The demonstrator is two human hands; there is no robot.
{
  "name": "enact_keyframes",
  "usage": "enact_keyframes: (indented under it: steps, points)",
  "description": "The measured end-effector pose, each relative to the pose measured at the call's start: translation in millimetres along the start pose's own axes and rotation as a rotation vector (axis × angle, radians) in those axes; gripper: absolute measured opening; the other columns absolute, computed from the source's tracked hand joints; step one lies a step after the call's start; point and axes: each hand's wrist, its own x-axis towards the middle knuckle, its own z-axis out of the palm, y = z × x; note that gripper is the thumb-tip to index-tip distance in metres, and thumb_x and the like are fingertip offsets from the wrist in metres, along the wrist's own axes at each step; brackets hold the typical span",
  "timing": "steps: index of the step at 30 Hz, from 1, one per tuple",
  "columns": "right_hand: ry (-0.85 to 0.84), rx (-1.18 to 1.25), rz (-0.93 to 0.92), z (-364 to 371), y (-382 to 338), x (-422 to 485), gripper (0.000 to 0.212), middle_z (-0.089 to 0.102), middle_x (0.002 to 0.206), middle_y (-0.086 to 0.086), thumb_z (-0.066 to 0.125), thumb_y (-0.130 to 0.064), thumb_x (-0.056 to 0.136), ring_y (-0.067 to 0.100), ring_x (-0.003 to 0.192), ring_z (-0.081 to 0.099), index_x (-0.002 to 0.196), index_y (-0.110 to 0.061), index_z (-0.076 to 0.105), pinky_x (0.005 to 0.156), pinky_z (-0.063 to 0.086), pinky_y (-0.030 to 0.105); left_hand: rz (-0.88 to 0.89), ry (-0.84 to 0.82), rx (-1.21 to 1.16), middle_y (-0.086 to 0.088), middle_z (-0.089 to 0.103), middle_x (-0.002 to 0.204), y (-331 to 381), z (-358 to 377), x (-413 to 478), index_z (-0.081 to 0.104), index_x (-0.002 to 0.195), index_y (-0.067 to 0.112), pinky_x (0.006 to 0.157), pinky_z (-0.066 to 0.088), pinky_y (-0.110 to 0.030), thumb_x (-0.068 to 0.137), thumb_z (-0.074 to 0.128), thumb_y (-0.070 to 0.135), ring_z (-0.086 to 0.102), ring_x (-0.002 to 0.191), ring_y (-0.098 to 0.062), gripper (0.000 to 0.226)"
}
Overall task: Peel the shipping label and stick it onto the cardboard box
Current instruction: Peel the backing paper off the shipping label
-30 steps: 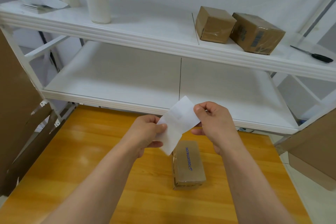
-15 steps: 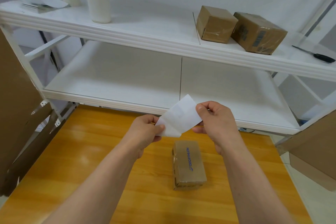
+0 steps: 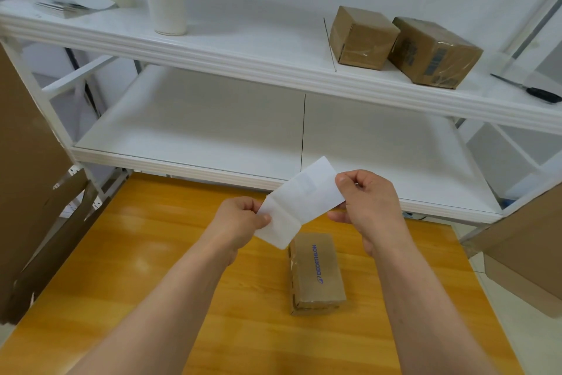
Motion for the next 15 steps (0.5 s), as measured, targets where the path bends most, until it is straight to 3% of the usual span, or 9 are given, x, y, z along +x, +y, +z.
enact_keyframes:
  steps: [4, 8, 12, 15]
  points:
    - [0.054, 0.004, 0.011, -1.3, 4.1, 4.0, 0.017, 0.072, 0.096, 0.000, 0.054, -0.030, 0.101, 0.009, 0.052, 0.072, 0.095, -0.023, 0.068, 0.081, 0.062, 0.049, -0.036, 0.006, 0.004, -0.005, 0.069, 0.095, -2.2, -0.6, 0.5, 0.070, 0.092, 0.007, 0.063, 0.038, -0.025, 0.092, 0.066, 0.008, 0.058, 0.086, -0.018, 0.004]
    - [0.067, 0.023, 0.029, -1.0, 6.2, 6.9, 0.016, 0.072, 0.099, -0.001, 0.054, -0.029, 0.102, 0.009, 0.052, 0.072, 0.097, -0.022, 0.067, 0.080, 0.063, 0.048, -0.054, 0.024, 0.027, -0.006, 0.067, 0.098, -4.8, 2.0, 1.4, 0.069, 0.098, 0.008, 0.062, 0.039, -0.026, 0.093, 0.066, 0.011, 0.057, 0.086, -0.019, 0.007]
    - [0.076, 0.034, 0.036, 1.5, 9.4, 9.1, 0.015, 0.070, 0.098, -0.002, 0.053, -0.029, 0.102, 0.009, 0.052, 0.072, 0.097, -0.022, 0.066, 0.080, 0.063, 0.047, -0.084, 0.035, 0.036, -0.009, 0.068, 0.100, -9.2, 2.0, 5.5, 0.067, 0.095, 0.010, 0.079, 0.054, -0.040, 0.092, 0.067, 0.014, 0.063, 0.094, -0.028, 0.005]
    - [0.080, 0.038, 0.044, 4.8, 12.7, 11.2, 0.016, 0.070, 0.098, -0.002, 0.053, -0.028, 0.102, 0.010, 0.053, 0.072, 0.099, -0.020, 0.067, 0.080, 0.064, 0.046, -0.106, 0.037, 0.028, -0.009, 0.069, 0.100, -15.0, 0.9, 10.3, 0.066, 0.094, 0.013, 0.087, 0.056, -0.047, 0.091, 0.068, 0.015, 0.065, 0.094, -0.030, 0.005]
